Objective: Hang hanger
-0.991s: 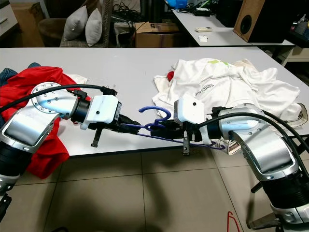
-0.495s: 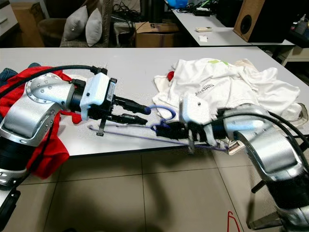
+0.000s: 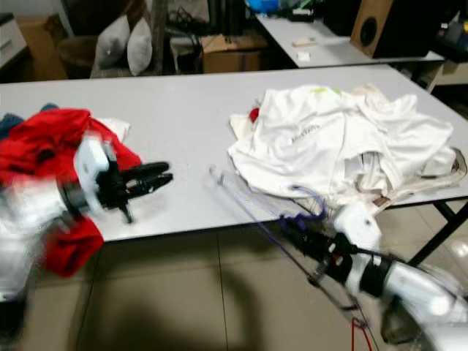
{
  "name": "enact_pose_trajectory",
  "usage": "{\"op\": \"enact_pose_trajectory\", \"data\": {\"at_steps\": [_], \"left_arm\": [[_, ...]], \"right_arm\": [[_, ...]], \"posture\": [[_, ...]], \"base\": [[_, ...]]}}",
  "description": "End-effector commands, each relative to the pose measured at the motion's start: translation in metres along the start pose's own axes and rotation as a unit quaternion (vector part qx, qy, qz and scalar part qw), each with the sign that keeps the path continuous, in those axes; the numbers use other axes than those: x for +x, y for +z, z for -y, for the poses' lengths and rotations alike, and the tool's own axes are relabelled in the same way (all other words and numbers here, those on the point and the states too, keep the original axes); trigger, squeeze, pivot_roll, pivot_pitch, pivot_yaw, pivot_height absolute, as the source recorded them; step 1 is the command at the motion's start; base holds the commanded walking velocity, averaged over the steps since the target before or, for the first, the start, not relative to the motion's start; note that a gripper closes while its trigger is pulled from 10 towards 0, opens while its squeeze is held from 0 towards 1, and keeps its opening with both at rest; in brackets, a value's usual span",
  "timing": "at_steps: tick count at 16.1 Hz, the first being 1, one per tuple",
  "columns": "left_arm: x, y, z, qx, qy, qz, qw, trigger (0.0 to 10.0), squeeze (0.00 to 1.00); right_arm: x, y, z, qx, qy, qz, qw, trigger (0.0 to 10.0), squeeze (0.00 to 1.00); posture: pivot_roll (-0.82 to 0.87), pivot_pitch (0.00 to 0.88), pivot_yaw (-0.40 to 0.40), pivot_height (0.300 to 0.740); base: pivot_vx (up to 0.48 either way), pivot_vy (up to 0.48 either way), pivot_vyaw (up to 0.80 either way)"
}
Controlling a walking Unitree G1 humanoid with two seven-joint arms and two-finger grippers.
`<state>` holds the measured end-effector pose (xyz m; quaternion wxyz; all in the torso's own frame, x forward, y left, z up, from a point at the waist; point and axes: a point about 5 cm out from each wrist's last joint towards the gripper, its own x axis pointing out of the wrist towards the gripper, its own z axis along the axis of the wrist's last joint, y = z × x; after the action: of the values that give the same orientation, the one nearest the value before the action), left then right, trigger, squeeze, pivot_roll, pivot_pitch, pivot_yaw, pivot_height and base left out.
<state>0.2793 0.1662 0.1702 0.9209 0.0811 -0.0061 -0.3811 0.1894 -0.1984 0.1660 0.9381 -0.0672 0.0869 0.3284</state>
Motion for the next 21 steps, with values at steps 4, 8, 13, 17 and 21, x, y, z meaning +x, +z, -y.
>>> {"op": "enact_pose_trajectory", "data": {"at_steps": [4, 8, 13, 17, 21], "left_arm": [[-0.025, -0.028, 0.033, -0.075, 0.213, -0.028, 0.974, 10.0, 0.0], [-0.002, -0.02, 0.037, -0.079, 0.266, -0.008, 0.961, 10.0, 0.0], [0.008, -0.019, 0.044, -0.073, 0.255, -0.018, 0.964, 10.0, 0.0], [0.022, -0.014, 0.033, -0.061, 0.269, 0.002, 0.961, 10.0, 0.0], [0.031, -0.009, 0.038, -0.063, 0.235, 0.013, 0.97, 10.0, 0.0]], "right_arm": [[-0.005, -0.001, -0.016, -0.015, -0.193, 0.0, 0.981, 10.0, 0.0], [0.005, -0.014, -0.009, 0.103, -0.294, 0.019, 0.95, 10.0, 0.0], [0.019, -0.004, -0.005, 0.078, -0.268, 0.031, 0.96, 10.0, 0.0], [0.015, -0.003, -0.009, 0.09, -0.275, 0.035, 0.957, 10.0, 0.0], [0.018, 0.003, -0.005, 0.094, -0.288, 0.053, 0.952, 10.0, 0.0]], "posture": [[-0.06, 0.079, 0.037, 0.74], [0.0, 0.057, 0.008, 0.74], [0.01, 0.048, 0.016, 0.74], [-0.03, 0.032, 0.048, 0.74], [-0.04, 0.038, 0.051, 0.74]], "base": [[0.0, 0.0, 0.0], [0.0, -0.352, 0.0], [0.0, -0.384, 0.0], [0.0, 0.0, 0.0], [0.388, 0.0, -0.57]]}}
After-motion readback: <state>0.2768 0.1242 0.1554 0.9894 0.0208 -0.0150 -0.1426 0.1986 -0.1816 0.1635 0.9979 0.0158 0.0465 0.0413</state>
